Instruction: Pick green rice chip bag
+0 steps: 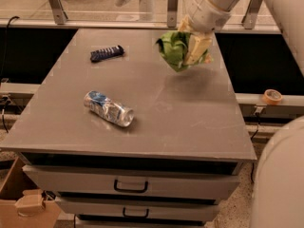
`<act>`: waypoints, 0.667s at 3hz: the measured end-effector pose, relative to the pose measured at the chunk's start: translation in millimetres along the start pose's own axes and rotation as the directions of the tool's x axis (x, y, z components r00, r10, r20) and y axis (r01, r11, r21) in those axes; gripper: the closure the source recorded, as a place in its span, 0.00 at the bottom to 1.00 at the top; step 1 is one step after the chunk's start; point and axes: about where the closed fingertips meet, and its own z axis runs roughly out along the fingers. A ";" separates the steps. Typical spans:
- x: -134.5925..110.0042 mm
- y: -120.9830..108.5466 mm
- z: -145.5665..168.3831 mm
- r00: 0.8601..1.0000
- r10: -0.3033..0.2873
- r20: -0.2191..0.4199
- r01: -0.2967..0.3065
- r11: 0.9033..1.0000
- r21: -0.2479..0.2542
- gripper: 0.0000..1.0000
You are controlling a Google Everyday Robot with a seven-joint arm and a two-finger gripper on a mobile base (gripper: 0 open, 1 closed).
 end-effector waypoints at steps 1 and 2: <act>-79.8 -18.5 -36.8 0.974 -0.001 0.229 -0.016 0.997 0.071 1.00; -105.8 -26.1 -42.0 0.947 -0.010 0.321 -0.020 0.996 0.091 1.00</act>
Offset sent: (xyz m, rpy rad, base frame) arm -0.0288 0.0527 0.0541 0.2079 0.0338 0.0496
